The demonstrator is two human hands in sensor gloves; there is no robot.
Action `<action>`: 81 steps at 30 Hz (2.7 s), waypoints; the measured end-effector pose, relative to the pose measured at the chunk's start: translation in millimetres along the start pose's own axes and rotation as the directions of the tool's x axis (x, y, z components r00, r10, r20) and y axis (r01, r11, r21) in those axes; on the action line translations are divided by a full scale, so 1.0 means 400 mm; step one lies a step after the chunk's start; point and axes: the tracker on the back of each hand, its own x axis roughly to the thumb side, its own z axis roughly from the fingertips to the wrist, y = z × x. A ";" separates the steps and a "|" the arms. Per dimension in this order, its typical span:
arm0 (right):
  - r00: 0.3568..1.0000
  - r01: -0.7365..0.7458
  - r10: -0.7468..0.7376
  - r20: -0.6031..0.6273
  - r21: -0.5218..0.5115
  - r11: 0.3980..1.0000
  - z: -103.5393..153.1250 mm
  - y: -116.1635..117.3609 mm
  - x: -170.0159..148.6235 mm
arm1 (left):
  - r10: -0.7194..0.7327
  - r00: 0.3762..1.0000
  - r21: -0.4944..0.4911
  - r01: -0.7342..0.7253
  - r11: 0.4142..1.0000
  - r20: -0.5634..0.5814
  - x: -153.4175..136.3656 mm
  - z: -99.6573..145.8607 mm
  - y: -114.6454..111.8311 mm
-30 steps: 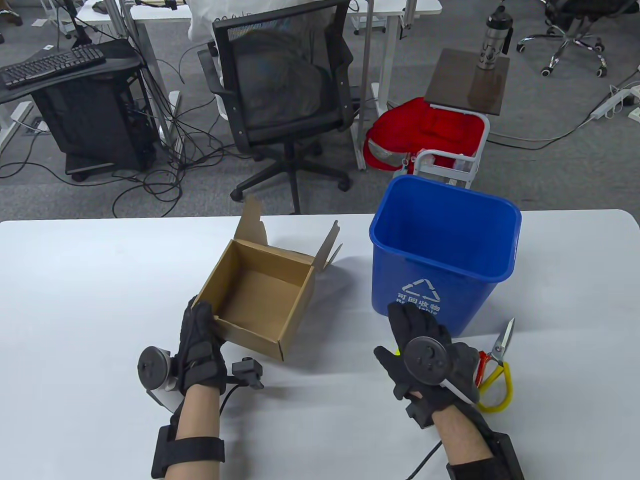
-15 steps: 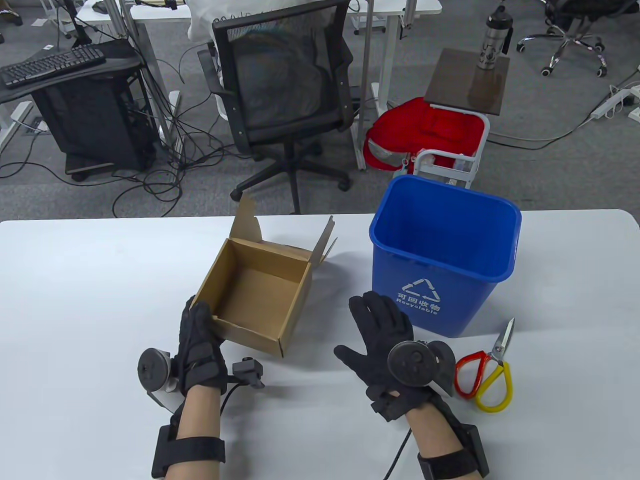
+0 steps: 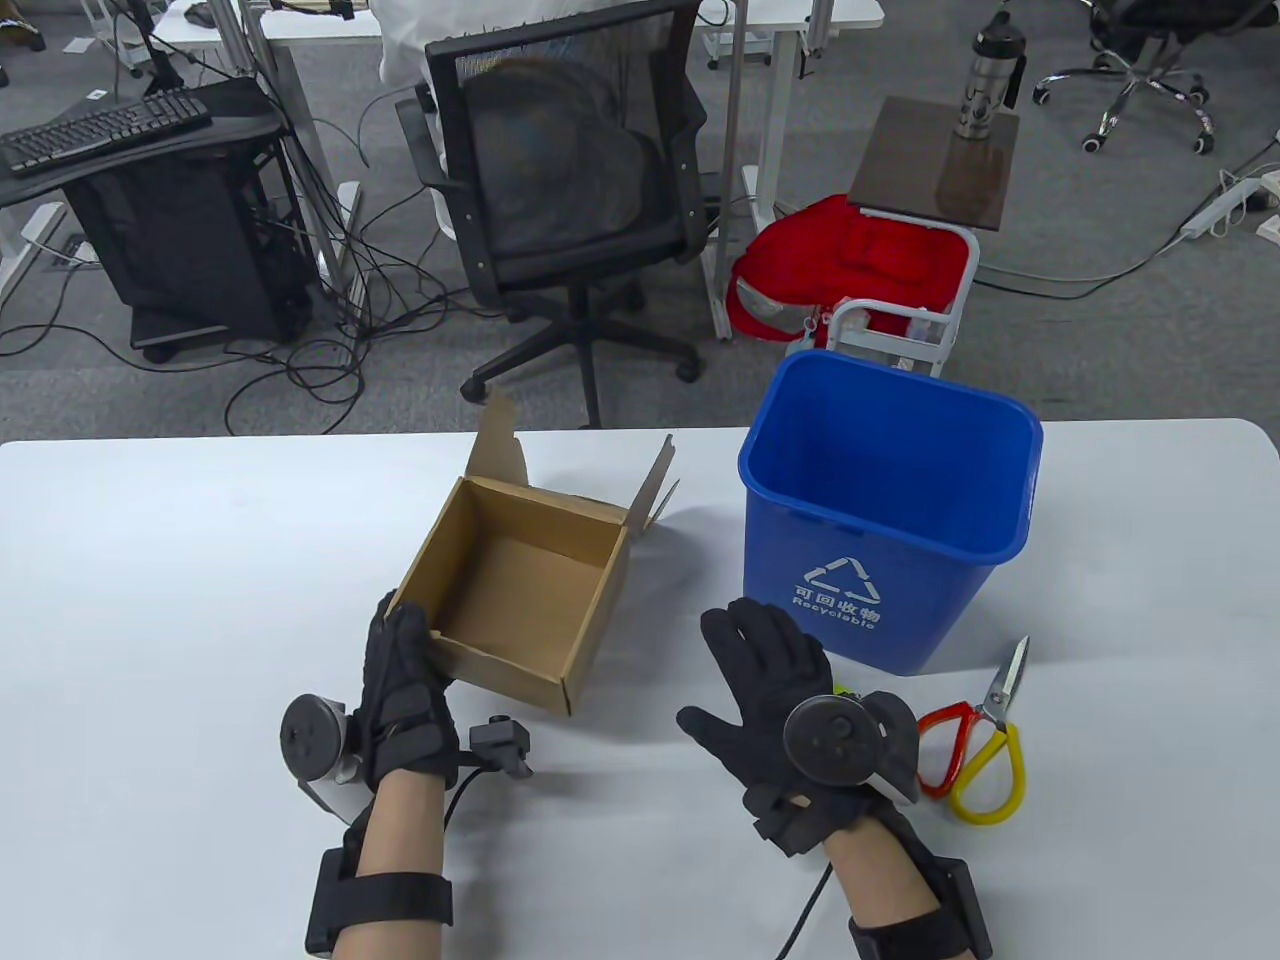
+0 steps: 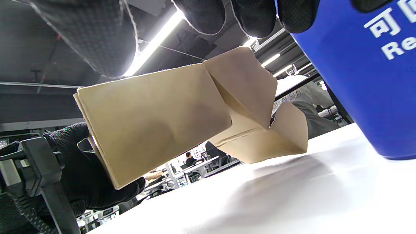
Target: Cut the packaging cotton rope with scissors
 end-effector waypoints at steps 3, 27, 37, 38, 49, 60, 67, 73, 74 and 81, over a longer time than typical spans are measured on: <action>1.000 -0.002 0.002 -0.007 -0.008 1.000 0.008 -0.008 -0.003 | 0.025 1.000 0.013 -0.025 1.000 0.000 0.004 0.000 0.005; 0.996 0.045 -0.045 -0.071 0.006 0.999 0.015 -0.022 -0.032 | 0.041 0.968 -0.209 0.012 0.978 0.246 0.385 -0.102 -0.419; 0.993 0.073 -0.071 -0.099 0.016 0.997 0.017 -0.020 -0.046 | -0.030 0.985 -0.305 0.081 0.949 0.170 0.344 -0.123 -0.686; 0.992 0.074 -0.072 -0.100 0.018 0.997 0.017 -0.021 -0.046 | -0.043 0.986 -0.305 0.091 0.948 0.163 0.339 -0.124 -0.704; 0.990 0.097 -0.092 -0.105 0.046 0.994 0.016 -0.012 -0.043 | -0.293 0.921 -0.345 0.370 0.863 0.255 0.311 -0.089 -0.842; 0.984 0.132 -0.125 -0.123 0.053 0.990 0.015 -0.009 -0.054 | -0.461 0.842 -0.345 0.537 0.770 0.282 0.292 -0.078 -0.841; 0.986 0.121 -0.113 -0.121 0.069 0.990 0.015 0.001 -0.051 | -0.596 0.699 -0.370 0.715 0.593 0.395 0.309 -0.044 -0.868; 0.988 0.117 -0.112 -0.111 0.045 0.992 0.014 -0.013 -0.046 | -0.562 0.720 -0.402 0.694 0.597 0.408 0.290 -0.052 -0.843; 0.988 0.119 -0.114 -0.108 0.043 0.992 0.014 -0.015 -0.047 | -0.512 0.752 -0.422 0.658 0.624 0.415 0.290 -0.056 -0.830; 0.986 0.129 -0.124 -0.111 0.037 0.991 0.015 -0.021 -0.054 | -0.396 0.696 -0.443 0.700 0.560 0.599 0.317 -0.069 -0.650</action>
